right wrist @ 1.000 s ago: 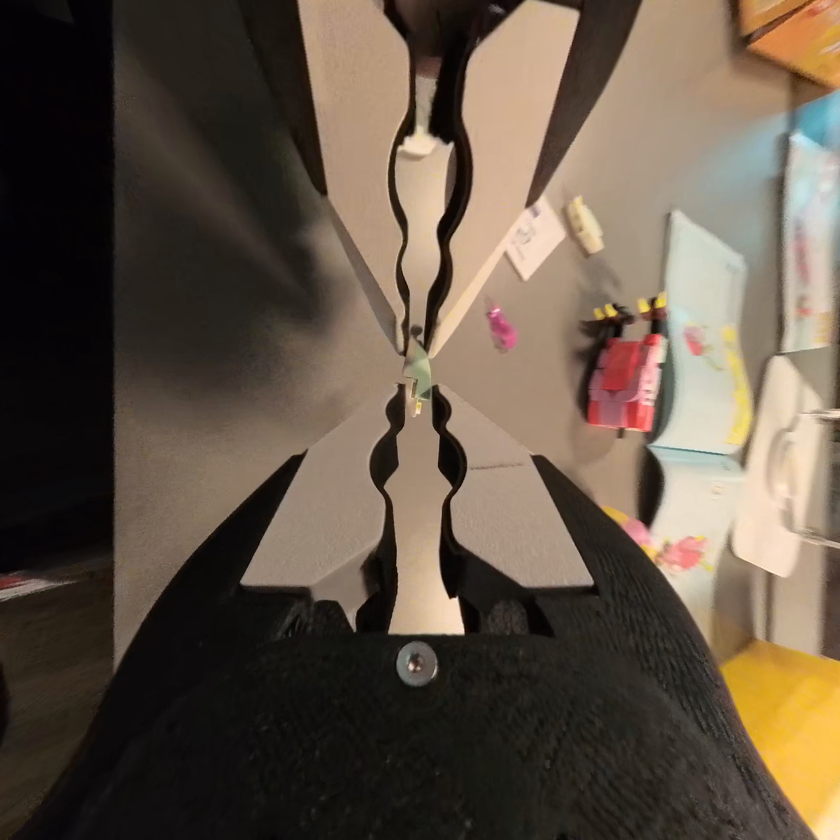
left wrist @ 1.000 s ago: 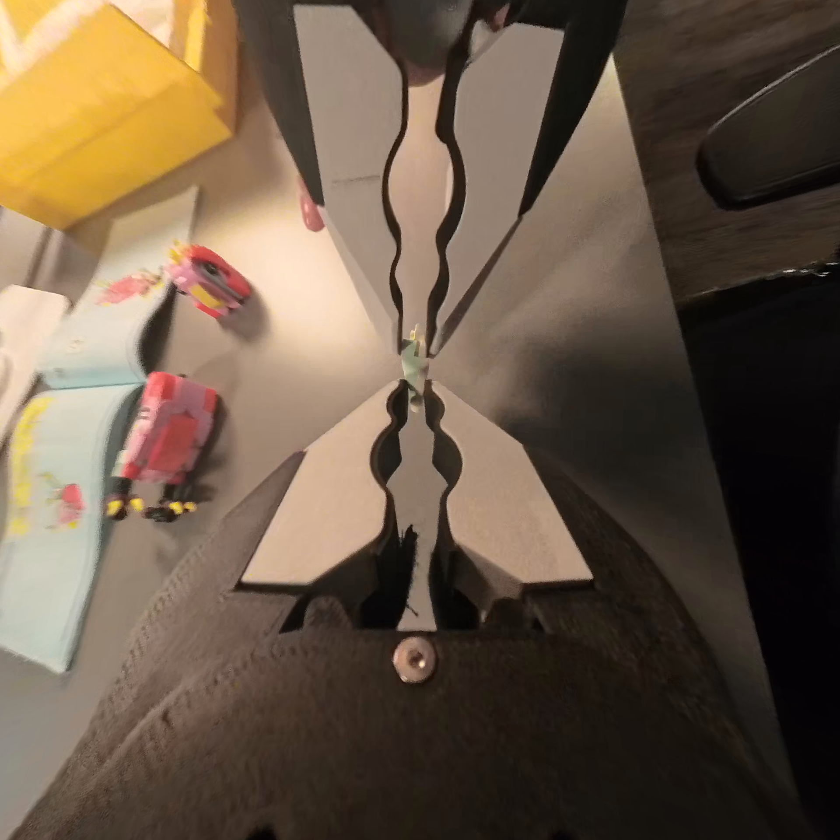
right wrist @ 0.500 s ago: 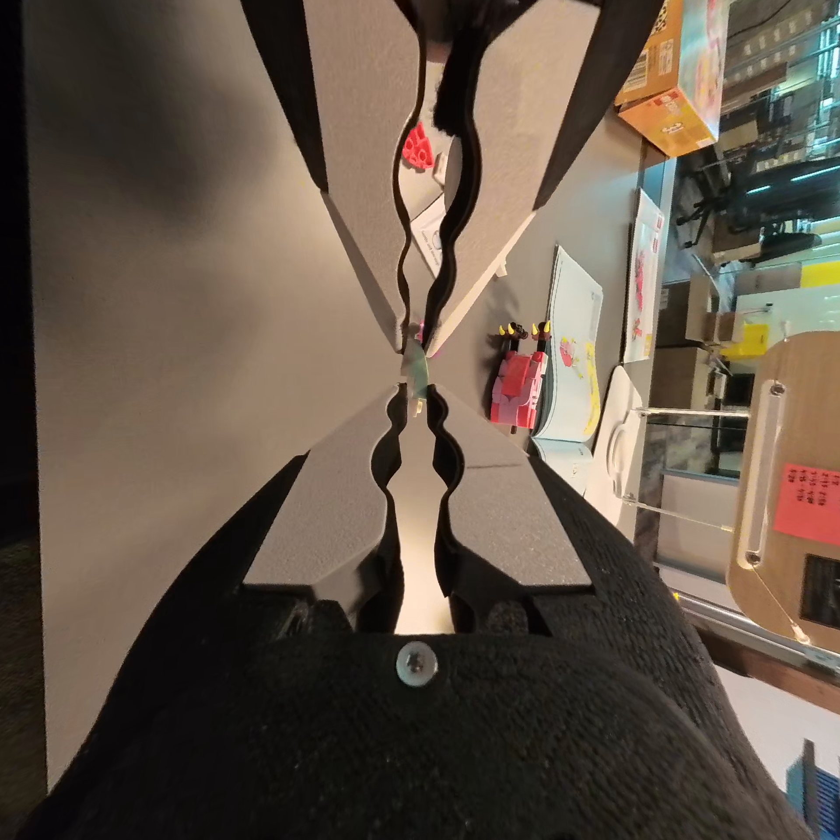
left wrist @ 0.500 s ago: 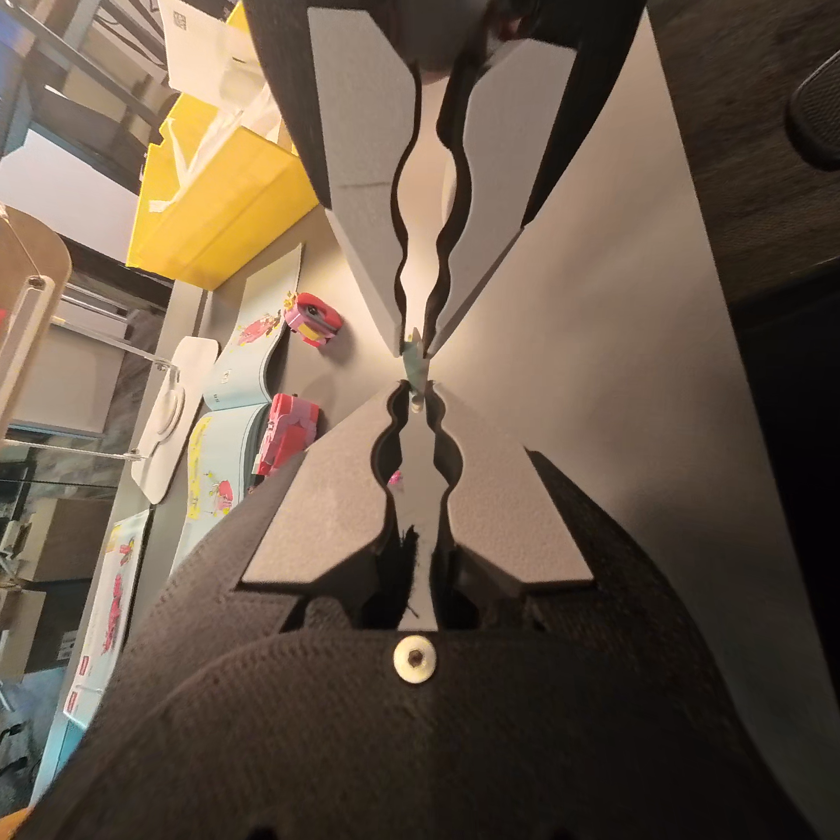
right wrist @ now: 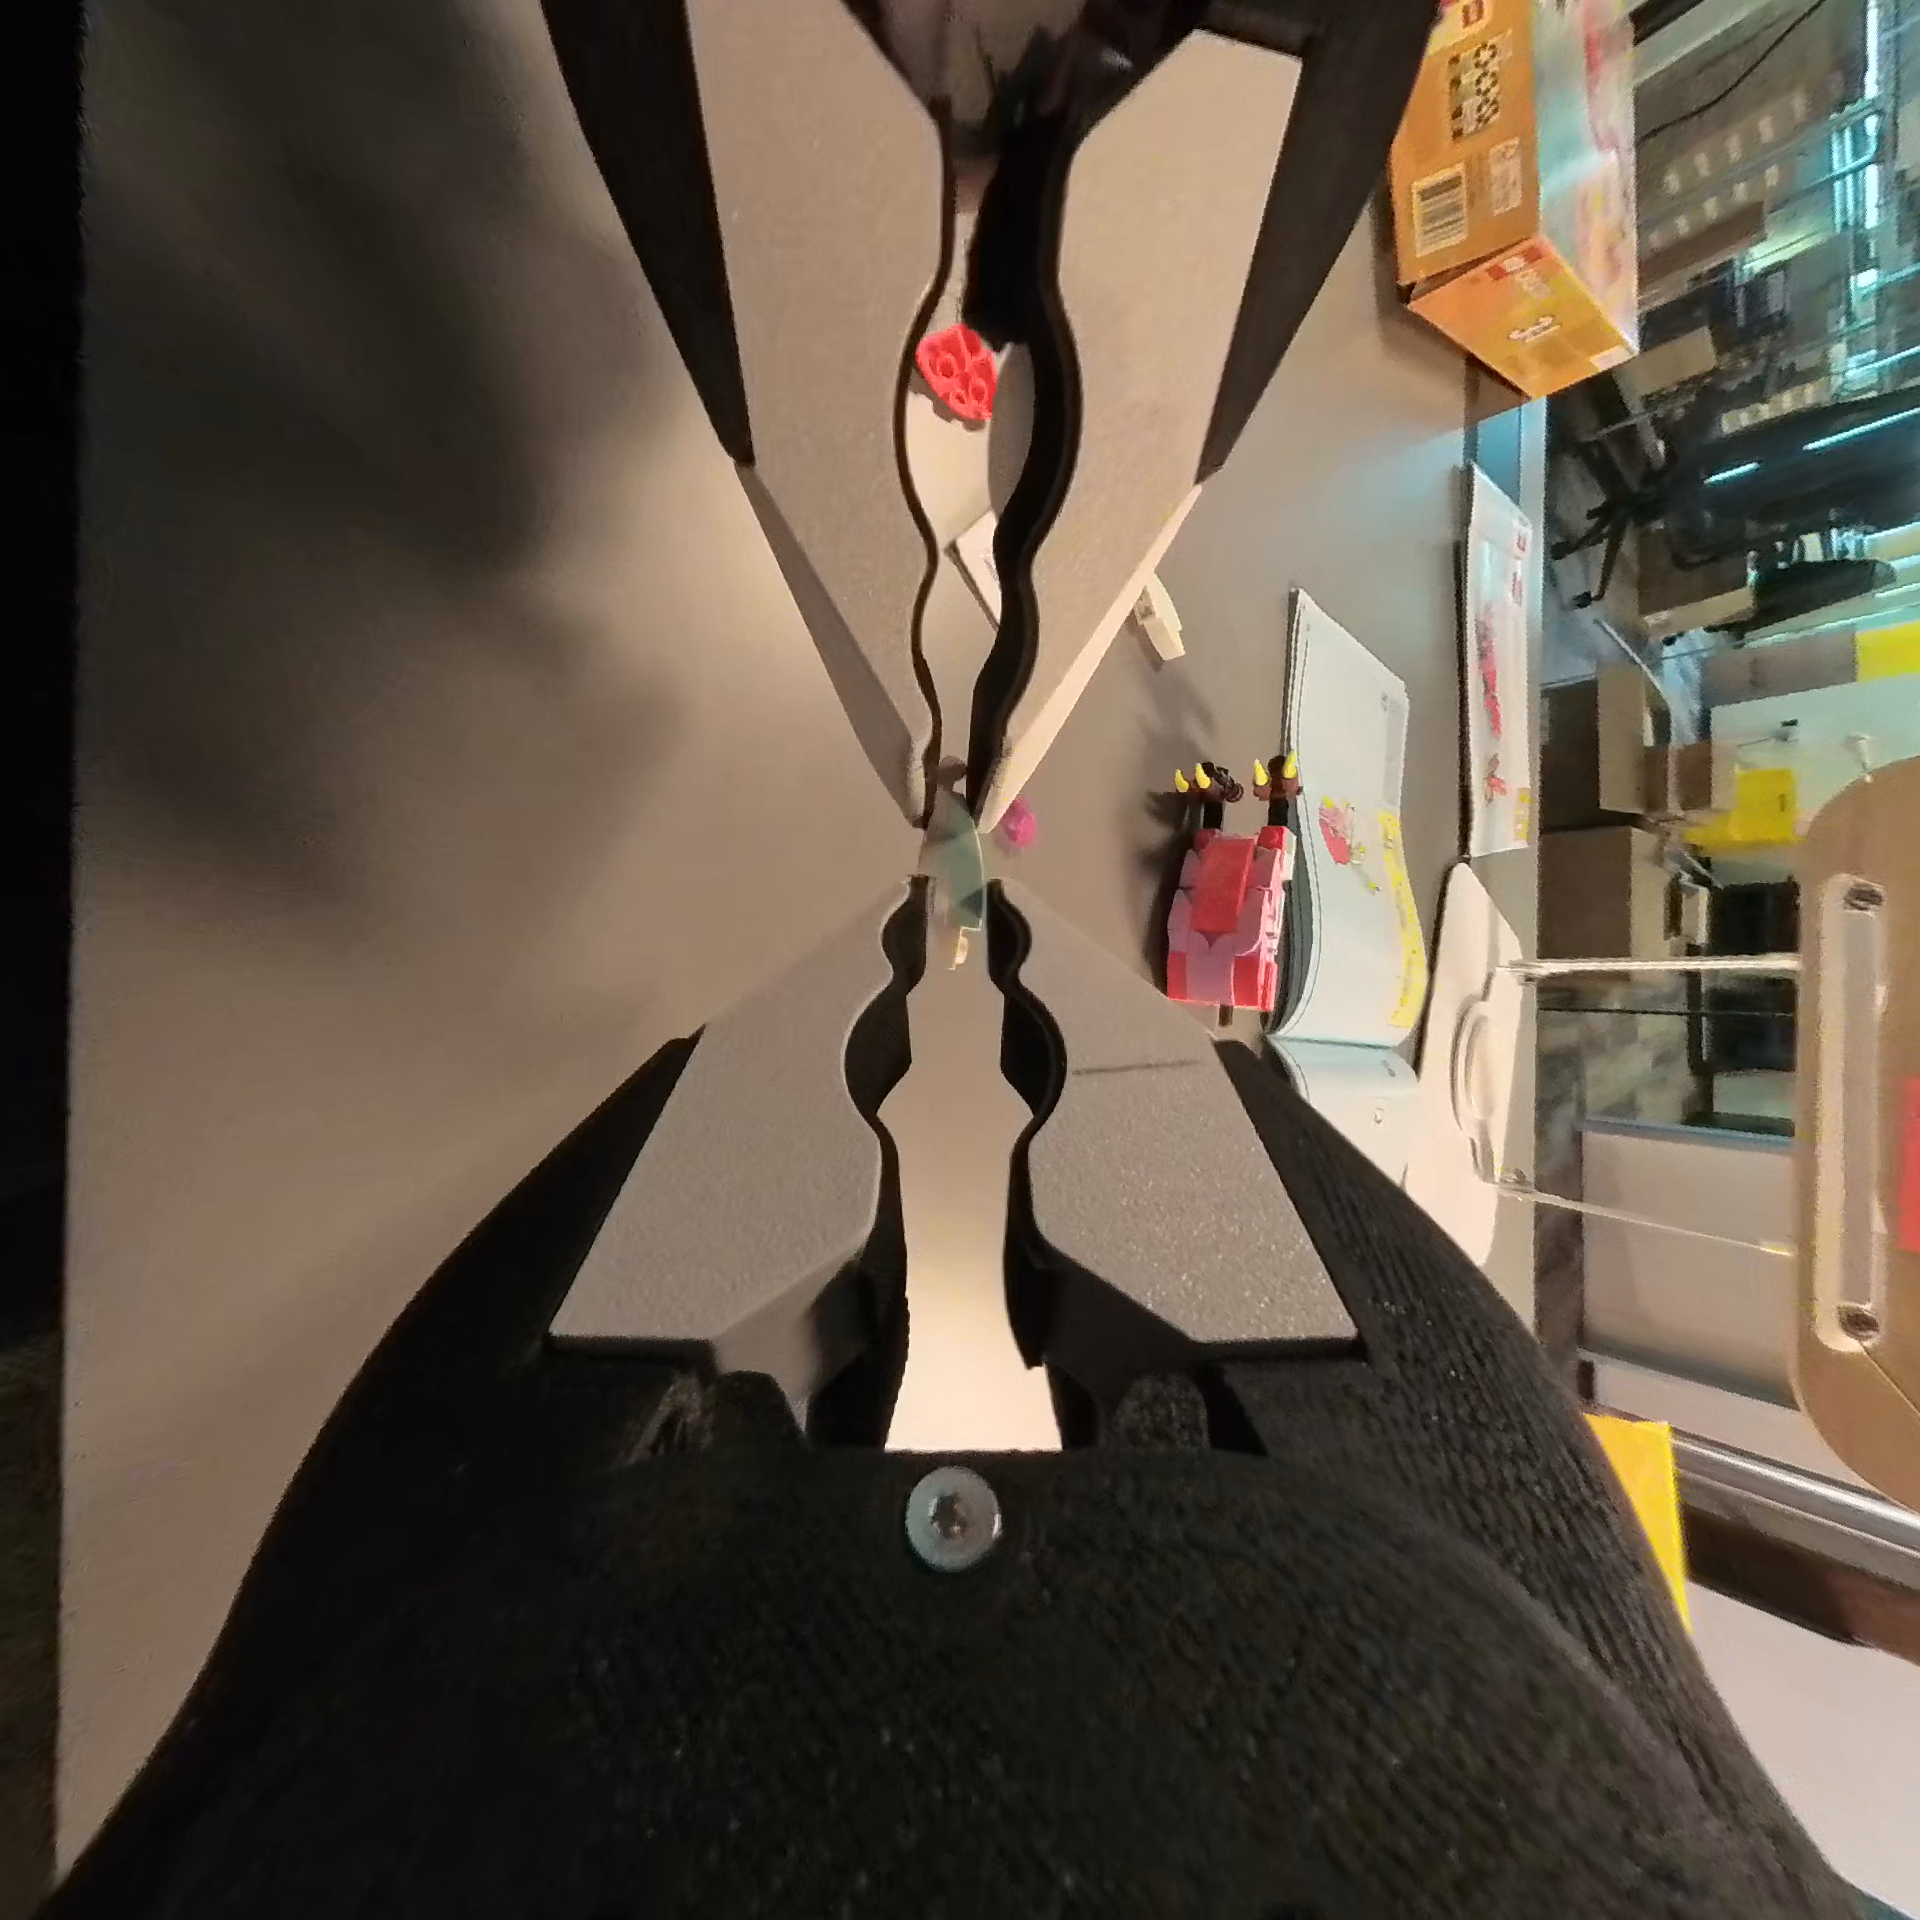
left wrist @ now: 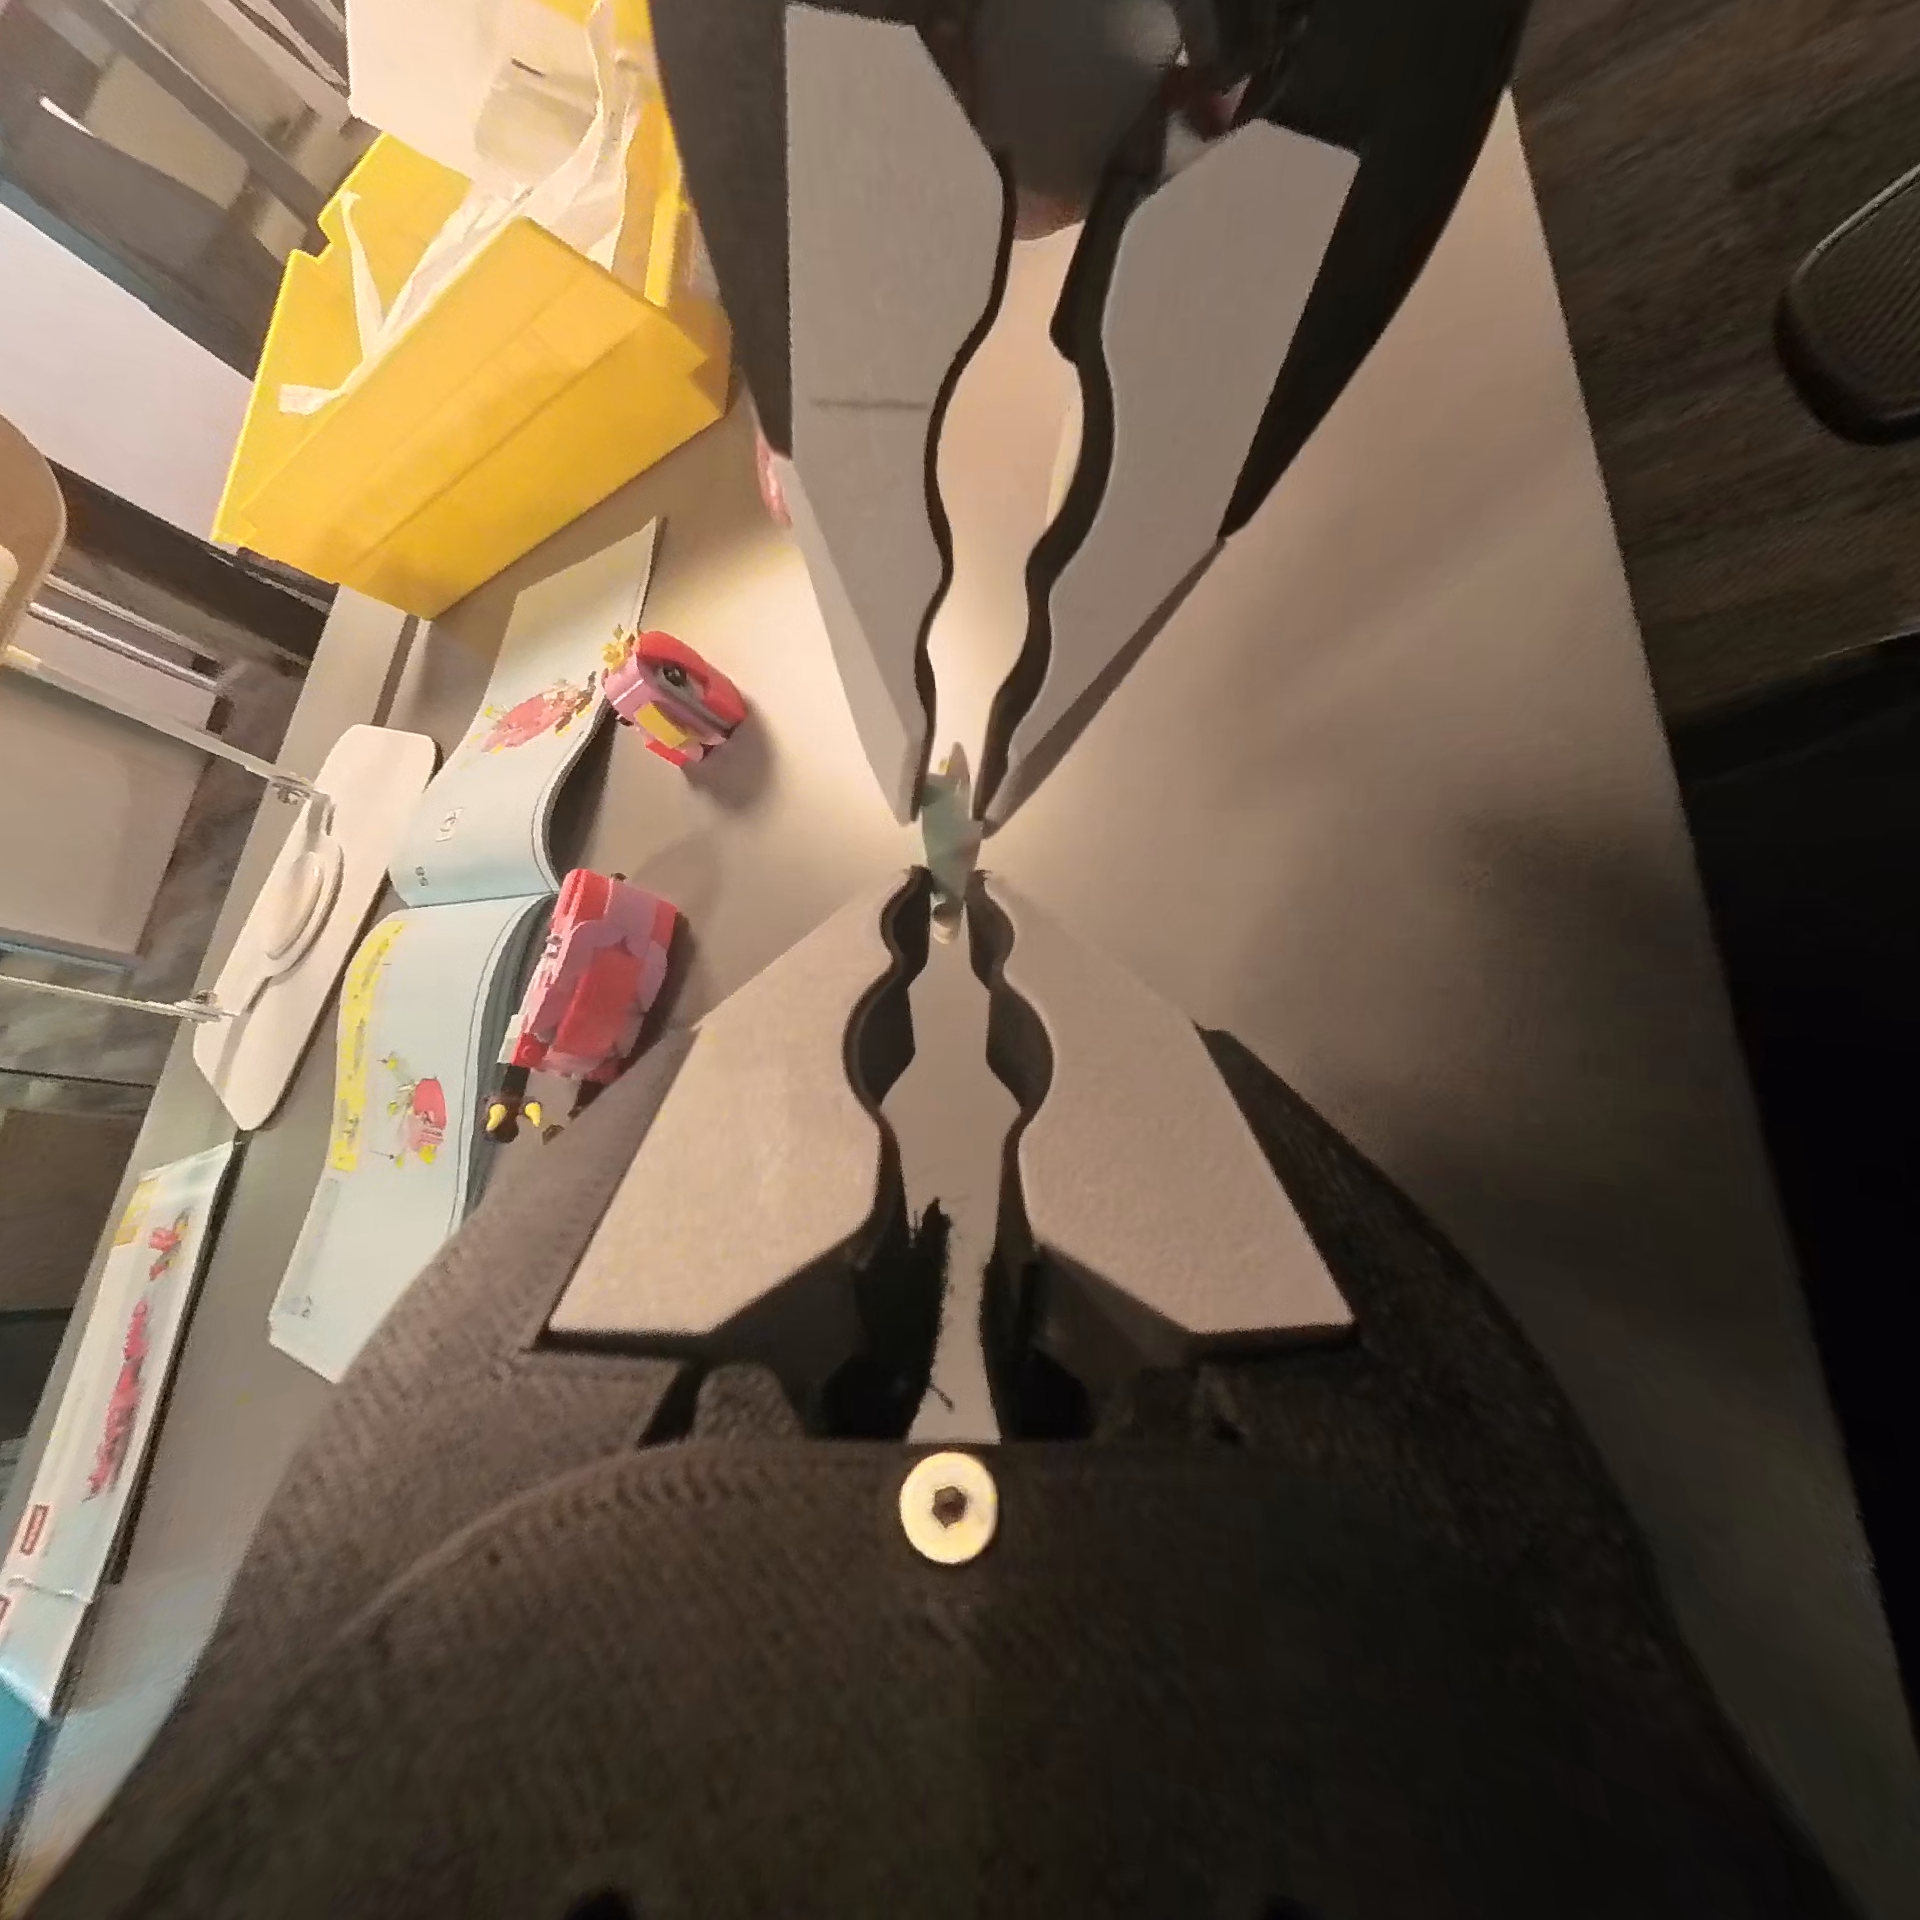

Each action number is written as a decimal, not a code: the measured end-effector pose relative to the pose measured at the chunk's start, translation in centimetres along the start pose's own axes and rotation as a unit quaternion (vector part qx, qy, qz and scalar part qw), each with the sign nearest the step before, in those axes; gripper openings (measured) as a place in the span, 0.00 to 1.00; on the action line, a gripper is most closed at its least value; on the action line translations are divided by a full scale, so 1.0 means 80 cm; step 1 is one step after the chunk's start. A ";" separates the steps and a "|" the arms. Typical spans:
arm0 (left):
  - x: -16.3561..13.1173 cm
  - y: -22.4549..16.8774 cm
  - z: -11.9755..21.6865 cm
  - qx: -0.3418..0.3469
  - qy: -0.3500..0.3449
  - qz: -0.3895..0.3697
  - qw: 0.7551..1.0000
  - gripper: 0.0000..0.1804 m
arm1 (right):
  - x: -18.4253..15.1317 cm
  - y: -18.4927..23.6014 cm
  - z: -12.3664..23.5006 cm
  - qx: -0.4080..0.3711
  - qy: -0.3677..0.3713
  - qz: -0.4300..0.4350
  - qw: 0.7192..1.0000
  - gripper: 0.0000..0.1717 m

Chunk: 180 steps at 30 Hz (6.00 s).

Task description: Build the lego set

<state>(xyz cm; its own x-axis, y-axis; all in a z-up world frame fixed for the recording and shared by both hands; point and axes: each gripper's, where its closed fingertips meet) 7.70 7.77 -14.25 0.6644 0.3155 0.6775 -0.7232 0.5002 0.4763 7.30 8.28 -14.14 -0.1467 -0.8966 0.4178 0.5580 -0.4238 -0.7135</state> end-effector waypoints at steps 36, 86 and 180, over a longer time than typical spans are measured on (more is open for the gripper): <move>-0.174 0.041 0.084 0.107 0.137 0.155 0.973 0.03 | -0.030 -0.191 -0.029 -0.399 -0.249 -0.305 0.828 0.17; -0.167 0.105 0.146 0.281 -0.050 0.274 0.919 0.32 | -0.186 -0.264 0.011 -0.528 -0.178 -0.394 0.731 0.00; 0.002 0.071 0.118 0.421 0.040 -0.157 0.892 0.02 | 0.124 -0.090 -0.001 0.080 -0.370 -0.722 0.579 0.17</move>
<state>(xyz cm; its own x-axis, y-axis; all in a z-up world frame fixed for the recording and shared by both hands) 1.90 3.07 -6.11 0.8460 0.3396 0.4110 -0.3621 -0.1997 0.9105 1.78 2.40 -4.87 -0.1980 0.7035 0.6825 0.3679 -0.5921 0.7170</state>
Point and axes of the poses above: each gripper's, where its closed fingertips meet, z back along the fingers, x out of its top, y = z × x across the jaws, and after that the axes turned 5 degrees about -x, right-handed
